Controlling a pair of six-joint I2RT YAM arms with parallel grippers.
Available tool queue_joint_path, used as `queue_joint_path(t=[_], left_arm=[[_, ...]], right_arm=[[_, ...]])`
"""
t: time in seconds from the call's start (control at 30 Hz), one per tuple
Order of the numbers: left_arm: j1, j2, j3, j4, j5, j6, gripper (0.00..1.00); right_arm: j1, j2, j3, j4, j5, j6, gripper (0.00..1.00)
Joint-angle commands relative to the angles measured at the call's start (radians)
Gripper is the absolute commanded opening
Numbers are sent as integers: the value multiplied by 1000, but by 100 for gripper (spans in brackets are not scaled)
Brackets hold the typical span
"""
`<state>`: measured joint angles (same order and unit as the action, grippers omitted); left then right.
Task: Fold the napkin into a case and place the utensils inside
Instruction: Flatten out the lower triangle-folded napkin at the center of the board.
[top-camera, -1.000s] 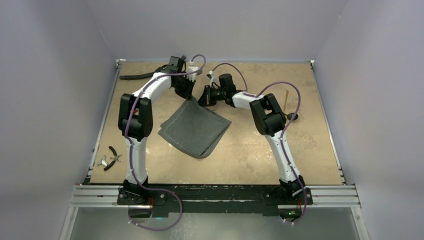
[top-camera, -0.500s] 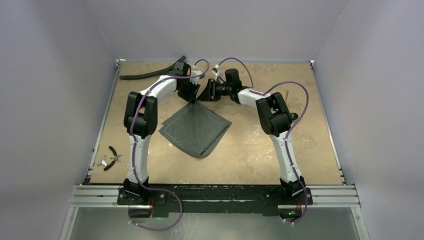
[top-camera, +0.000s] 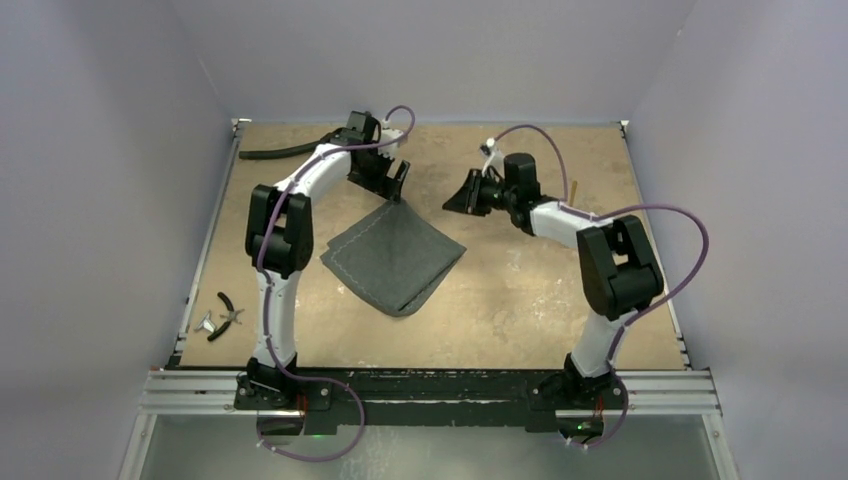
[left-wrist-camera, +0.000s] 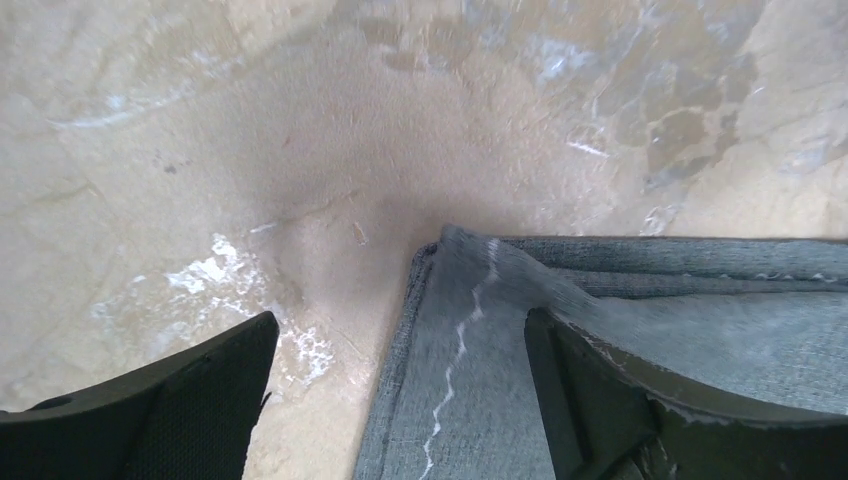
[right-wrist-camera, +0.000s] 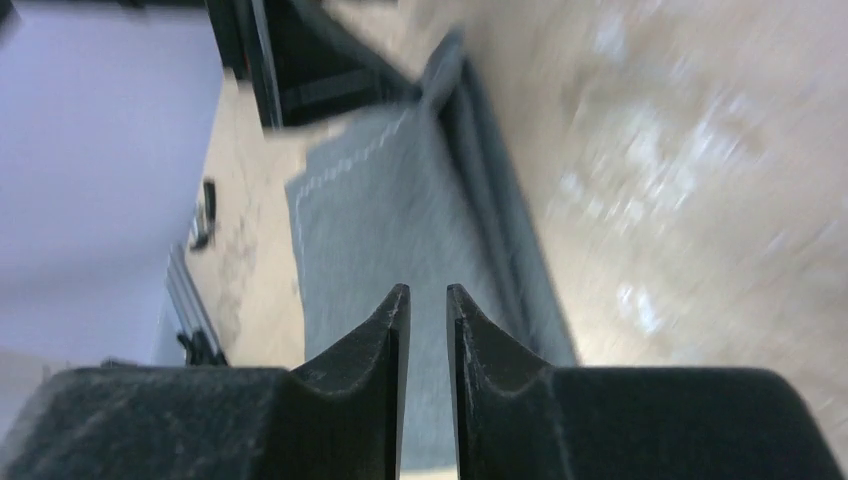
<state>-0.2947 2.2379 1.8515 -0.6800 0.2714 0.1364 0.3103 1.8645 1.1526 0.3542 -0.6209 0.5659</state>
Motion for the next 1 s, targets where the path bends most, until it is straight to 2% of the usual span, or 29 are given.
queue_joint_path(t=[0.0,0.2,0.3,0.5,0.7,0.8,0.97], left_arm=[[8,-90,83,-51,16,-21,94],[13,-141,60,-89,-146,9,97],[12,-181,4,-66,-72,17,98],[-47,-206,-114,-76,153,50,98],[-76,-132,-159,5,197,43,98],[-77,-91,-144,33,145,38,98],[-62,-22,-98,65,-79,13,98]], right_arm=[[70,-132,-147,61,-9,-15,20],[95,-211,-253,73,-19,3,22],[103,-171,-306,144,-54,36,21],[88,-44,-316,150,-56,52,16],[70,20,-327,152,-43,51,12],[55,19,-349,144,-25,44,10],[30,18,-355,128,-8,31,7]])
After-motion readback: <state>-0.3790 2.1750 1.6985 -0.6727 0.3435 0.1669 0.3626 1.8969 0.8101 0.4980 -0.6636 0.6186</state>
